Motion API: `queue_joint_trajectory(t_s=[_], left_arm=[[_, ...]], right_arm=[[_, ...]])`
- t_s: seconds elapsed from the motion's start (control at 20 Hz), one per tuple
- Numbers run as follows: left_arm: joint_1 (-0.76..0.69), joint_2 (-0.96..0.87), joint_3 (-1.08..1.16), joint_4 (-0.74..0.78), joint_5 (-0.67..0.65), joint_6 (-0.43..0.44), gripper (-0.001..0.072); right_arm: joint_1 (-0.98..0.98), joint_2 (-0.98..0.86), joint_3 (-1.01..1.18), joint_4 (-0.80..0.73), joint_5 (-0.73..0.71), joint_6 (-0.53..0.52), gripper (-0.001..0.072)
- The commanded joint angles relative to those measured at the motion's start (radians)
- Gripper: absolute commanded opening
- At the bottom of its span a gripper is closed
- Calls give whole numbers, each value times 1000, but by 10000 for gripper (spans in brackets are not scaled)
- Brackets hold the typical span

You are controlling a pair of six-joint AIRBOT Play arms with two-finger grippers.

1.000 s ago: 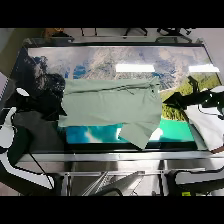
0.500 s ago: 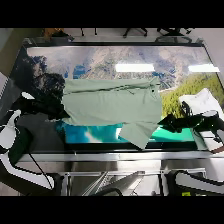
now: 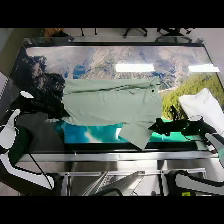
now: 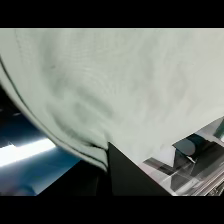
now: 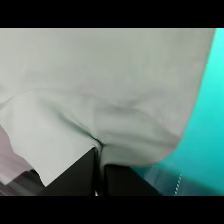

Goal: Fold the shirts.

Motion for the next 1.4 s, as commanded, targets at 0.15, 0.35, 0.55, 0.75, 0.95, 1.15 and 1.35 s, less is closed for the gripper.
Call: queue_joint_trajectory(t_s=[0.15, 0.35, 0.55, 0.75, 0.95, 1.15, 1.35], left_arm=[[0, 21, -32, 12, -127, -13, 12], [5, 161, -209, 271, -91, -69, 12], [107, 304, -321, 386, -45, -150, 12], [177, 359, -326, 222, -4, -121, 12], [109, 294, -203, 122, -13, -104, 13], [9, 182, 49, 123, 1, -134, 13], [-41, 22, 309, 125, 12, -170, 13]], right_arm=[[22, 59, -3, -63, 101, 72, 16], [22, 222, -6, -396, 215, 291, 15], [4, 422, -6, -563, 274, 360, 15], [-2, 486, 14, -448, 133, 230, 15], [-1, 350, 112, -156, -74, 8, 15], [31, 88, 313, 40, -176, -186, 16], [76, -144, 484, 49, -250, -236, 16]])
